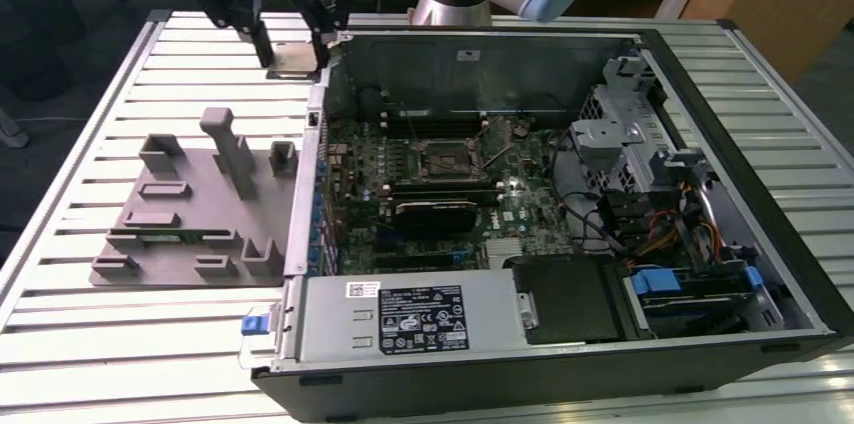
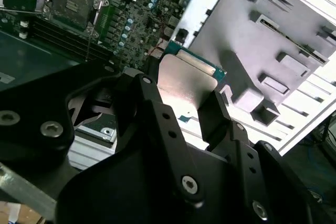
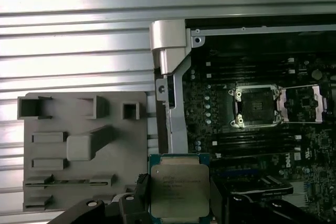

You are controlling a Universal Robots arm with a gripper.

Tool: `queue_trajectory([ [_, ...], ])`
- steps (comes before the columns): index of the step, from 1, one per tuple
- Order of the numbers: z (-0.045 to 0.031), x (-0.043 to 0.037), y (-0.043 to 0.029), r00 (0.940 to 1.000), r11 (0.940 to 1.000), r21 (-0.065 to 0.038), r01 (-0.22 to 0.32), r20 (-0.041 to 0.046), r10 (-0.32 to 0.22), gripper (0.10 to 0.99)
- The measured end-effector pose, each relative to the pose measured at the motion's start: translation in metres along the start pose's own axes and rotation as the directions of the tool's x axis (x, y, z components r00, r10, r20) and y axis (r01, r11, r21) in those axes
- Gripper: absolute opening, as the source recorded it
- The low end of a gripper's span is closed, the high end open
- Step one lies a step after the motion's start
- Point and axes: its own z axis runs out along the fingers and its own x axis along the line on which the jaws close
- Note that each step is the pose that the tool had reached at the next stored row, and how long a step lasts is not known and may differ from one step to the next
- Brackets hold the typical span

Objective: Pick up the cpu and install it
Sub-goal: 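Pick up the cpu and move it towards the insertion slot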

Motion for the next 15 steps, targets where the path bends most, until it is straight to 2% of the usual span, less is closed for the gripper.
queue_trajectory([
  [15, 0.0034, -0.0480, 0.0035, 1.0000, 1.0000, 0.000, 0.000, -0.0033, 0.000, 0.541],
])
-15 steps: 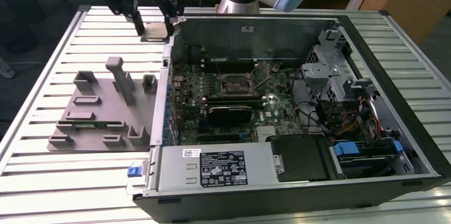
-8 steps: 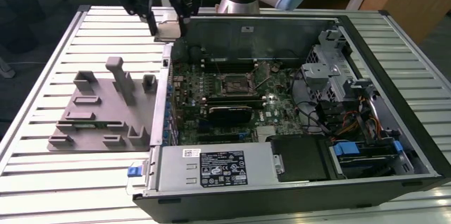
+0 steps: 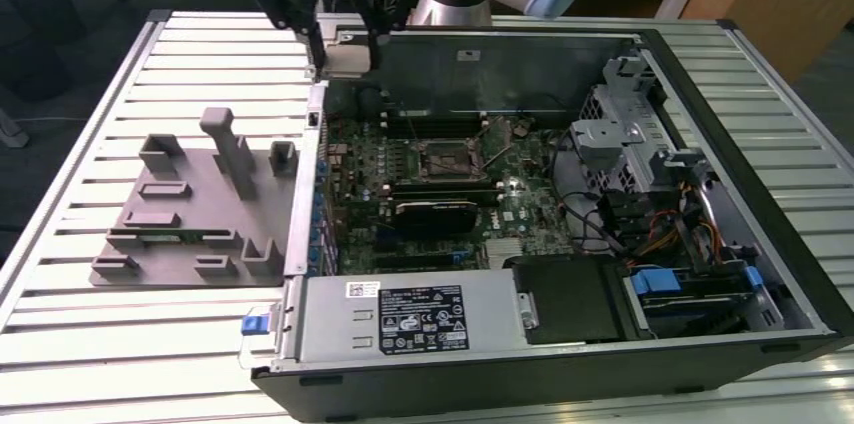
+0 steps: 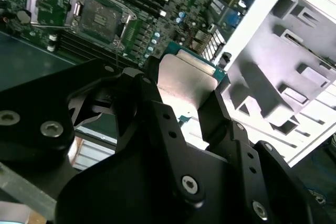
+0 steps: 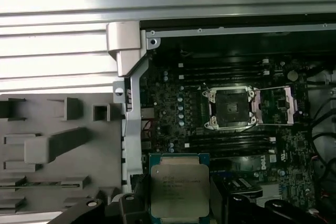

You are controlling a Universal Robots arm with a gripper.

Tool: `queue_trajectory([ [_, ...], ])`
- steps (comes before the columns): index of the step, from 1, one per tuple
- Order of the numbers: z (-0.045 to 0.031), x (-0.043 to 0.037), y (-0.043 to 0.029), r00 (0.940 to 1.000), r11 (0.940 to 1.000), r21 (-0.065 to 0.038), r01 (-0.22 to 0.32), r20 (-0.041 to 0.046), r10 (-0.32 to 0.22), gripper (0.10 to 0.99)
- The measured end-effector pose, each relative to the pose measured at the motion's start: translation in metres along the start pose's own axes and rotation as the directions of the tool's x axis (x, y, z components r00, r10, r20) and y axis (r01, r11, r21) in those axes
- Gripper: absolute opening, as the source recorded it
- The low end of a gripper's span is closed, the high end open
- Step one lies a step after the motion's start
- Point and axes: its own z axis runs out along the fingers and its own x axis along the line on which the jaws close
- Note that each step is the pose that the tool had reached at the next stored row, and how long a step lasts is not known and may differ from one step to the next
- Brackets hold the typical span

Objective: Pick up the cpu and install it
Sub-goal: 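Pick up the cpu and move it towards the insertion slot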

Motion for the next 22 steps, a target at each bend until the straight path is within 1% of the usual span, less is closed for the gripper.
queue_trajectory([
  [10, 0.0043, -0.0291, 0.0021, 1.0000, 1.0000, 0.000, 0.000, -0.0017, 0.000, 0.541],
  [22, 0.0132, -0.0575, 0.0039, 1.0000, 1.0000, 0.000, 0.000, -0.0029, 0.000, 0.541],
])
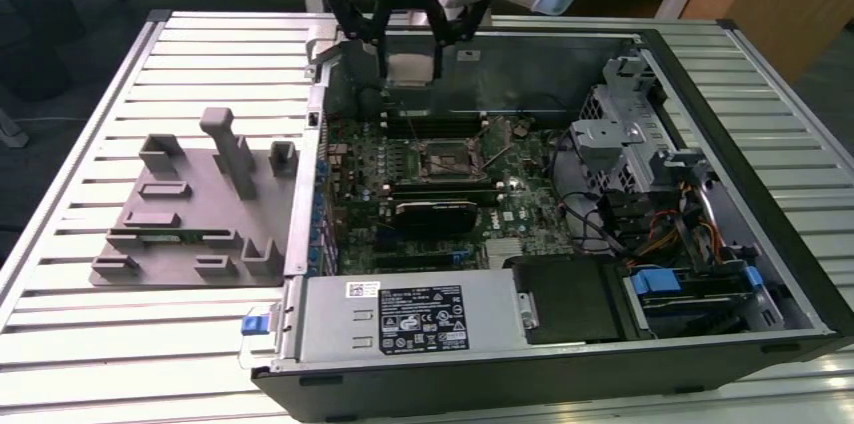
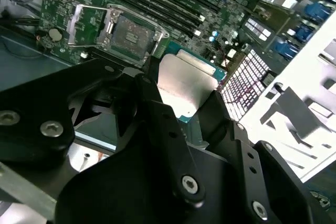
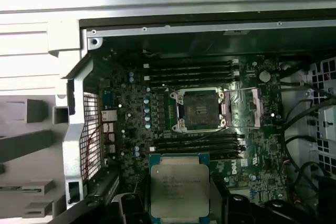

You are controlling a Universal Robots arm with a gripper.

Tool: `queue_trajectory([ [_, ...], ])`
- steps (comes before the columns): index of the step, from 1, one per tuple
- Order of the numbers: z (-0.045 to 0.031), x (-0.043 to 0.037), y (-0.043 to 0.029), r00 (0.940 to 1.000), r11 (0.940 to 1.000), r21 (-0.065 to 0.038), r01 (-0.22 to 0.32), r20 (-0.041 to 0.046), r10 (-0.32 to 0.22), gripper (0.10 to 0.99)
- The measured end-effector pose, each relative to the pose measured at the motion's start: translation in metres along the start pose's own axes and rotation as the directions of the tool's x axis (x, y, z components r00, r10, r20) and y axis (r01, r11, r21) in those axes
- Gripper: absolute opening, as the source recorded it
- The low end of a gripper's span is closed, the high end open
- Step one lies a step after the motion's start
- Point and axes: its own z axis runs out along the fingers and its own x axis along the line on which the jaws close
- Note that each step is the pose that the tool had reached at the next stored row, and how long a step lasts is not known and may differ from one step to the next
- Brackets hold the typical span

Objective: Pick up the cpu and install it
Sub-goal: 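Pick up the cpu and move it towards the insertion slot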

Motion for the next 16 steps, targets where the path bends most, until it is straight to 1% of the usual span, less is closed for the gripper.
queue_trajectory([
  [8, 0.0079, -0.0158, 0.0008, 1.0000, 1.0000, 0.000, 0.000, -0.0002, 0.000, 0.541],
  [16, 0.0192, -0.0247, 0.0010, 1.0000, 1.0000, 0.000, 0.000, -0.0003, 0.000, 0.541],
])
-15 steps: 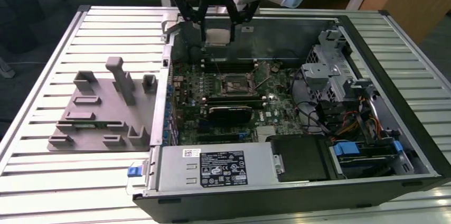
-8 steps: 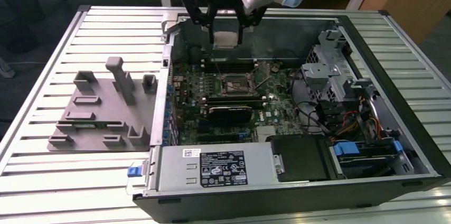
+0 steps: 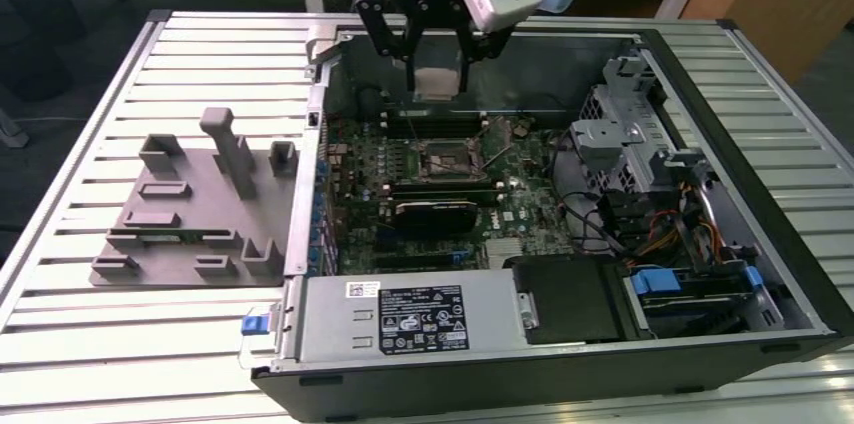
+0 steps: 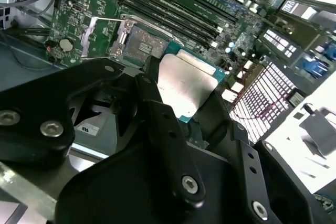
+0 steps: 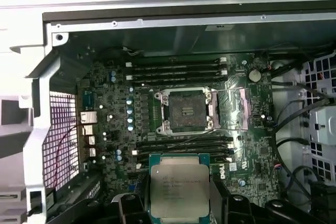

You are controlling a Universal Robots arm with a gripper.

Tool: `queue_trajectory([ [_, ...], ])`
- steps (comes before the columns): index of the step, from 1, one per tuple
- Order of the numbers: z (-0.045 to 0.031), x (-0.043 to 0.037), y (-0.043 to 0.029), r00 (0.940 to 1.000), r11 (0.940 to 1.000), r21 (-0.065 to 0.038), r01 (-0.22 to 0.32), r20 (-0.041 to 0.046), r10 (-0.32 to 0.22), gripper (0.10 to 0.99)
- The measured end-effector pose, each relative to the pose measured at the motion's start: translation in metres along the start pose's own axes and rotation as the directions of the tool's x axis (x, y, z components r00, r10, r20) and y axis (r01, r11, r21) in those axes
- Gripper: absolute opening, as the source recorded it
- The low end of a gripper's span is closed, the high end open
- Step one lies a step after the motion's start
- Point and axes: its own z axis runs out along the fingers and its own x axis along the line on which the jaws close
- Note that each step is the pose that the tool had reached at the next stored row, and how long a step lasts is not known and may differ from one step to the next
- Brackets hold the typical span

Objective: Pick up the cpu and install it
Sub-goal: 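Pick up the cpu and move it towards the insertion slot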

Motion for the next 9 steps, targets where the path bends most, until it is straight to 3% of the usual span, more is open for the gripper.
queue_trajectory([
  [9, 0.0151, -0.0048, -0.0003, 1.0000, 1.0000, 0.000, 0.000, -0.0001, 0.000, 0.541],
])
